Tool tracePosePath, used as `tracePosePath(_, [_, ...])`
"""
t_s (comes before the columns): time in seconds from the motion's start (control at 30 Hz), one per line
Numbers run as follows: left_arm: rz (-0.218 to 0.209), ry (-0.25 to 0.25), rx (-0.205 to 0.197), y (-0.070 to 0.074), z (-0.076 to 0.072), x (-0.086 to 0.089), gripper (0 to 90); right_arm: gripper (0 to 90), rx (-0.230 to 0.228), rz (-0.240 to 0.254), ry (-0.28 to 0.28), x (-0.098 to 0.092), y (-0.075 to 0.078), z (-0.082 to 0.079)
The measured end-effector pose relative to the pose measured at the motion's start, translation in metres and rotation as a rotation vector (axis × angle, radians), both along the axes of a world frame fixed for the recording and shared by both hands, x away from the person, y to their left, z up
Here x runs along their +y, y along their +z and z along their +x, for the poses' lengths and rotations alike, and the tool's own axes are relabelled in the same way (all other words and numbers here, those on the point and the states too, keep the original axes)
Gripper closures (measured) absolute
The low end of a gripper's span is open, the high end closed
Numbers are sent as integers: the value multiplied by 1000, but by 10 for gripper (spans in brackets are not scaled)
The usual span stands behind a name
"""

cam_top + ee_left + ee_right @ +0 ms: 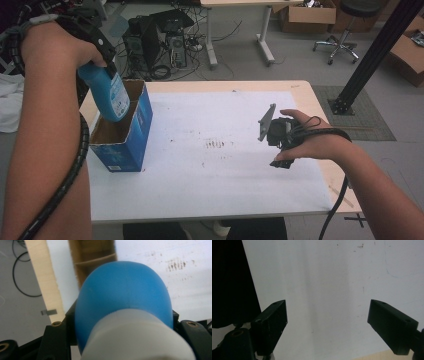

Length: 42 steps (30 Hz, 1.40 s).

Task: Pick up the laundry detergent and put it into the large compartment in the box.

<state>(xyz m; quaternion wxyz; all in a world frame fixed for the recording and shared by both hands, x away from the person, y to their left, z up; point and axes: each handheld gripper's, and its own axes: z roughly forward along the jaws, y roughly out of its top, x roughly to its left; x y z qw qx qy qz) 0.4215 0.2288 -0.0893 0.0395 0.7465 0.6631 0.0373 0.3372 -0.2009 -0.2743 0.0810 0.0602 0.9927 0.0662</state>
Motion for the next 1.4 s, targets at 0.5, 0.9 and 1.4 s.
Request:
tracePosePath(0.5, [-26,34,16,-28,-1,17,399,163,-6,4,3,-2,1,-2])
tracePosePath(0.9, [-18,42,49,-79,2,25,399,163,-14,10,2,-3,1,-4])
tracePosePath(1.4, [-34,53,100,-138,6,27,399,163,-15,9,-3,-5,3,-6])
